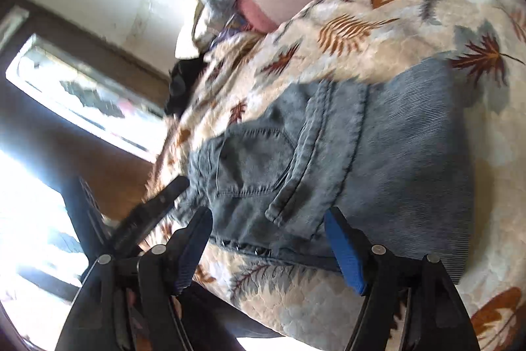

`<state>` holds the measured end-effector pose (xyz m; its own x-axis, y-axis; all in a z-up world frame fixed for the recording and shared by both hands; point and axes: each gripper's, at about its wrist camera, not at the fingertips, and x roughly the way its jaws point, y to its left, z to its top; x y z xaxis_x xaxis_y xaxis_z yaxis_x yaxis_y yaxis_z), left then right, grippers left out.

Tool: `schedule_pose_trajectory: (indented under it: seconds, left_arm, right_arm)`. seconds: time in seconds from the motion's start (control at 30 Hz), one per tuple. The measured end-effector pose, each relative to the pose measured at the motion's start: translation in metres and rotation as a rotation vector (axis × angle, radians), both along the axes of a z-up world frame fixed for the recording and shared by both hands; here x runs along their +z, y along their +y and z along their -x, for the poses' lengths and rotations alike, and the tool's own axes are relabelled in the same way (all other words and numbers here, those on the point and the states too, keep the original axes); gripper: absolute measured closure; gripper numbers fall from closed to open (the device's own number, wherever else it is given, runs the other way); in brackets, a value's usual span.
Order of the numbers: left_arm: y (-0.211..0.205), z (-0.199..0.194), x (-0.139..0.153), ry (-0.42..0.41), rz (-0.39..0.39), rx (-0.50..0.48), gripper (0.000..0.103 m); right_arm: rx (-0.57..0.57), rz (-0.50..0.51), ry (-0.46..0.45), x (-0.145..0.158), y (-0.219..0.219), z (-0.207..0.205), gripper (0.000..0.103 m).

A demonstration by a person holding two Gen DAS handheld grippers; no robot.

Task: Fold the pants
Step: 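Carry the held leg hems over toward the waistband with both grippers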

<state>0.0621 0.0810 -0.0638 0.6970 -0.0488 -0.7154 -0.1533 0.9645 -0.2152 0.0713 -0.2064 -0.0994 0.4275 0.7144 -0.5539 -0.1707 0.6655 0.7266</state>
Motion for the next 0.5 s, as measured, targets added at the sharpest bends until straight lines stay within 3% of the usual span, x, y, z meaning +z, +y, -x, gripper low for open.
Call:
schedule_pose_trajectory:
  seconds: [0.1, 0.17, 0.23, 0.37, 0.43, 0.5]
  left_arm:
    - [-0.036, -0.013, -0.006, 0.032, -0.041, -0.107, 0.002]
    - [-0.061, -0.018, -0.013, 0.059, -0.049, -0.181, 0.002]
    - [-0.085, -0.024, -0.025, 0.09, -0.088, -0.25, 0.002]
    - [-0.107, -0.033, -0.057, 0.185, -0.182, -0.269, 0.002]
    - [-0.105, -0.034, -0.073, 0.236, -0.17, -0.262, 0.002]
    - [-0.107, -0.03, -0.075, 0.223, -0.195, -0.265, 0.002]
  right_arm:
    - [-0.136, -0.185, 0.074, -0.016, -0.06, -0.029, 0.029]
    - [-0.136, -0.273, 0.13, -0.031, -0.079, -0.046, 0.029]
    - [-0.121, -0.276, 0.157, -0.036, -0.084, -0.059, 0.029]
    - [-0.124, -0.295, 0.142, -0.037, -0.092, -0.087, 0.029]
    - [-0.111, -0.308, 0.165, -0.049, -0.094, -0.107, 0.029]
    - [-0.095, -0.292, 0.237, -0.073, -0.094, -0.125, 0.029]
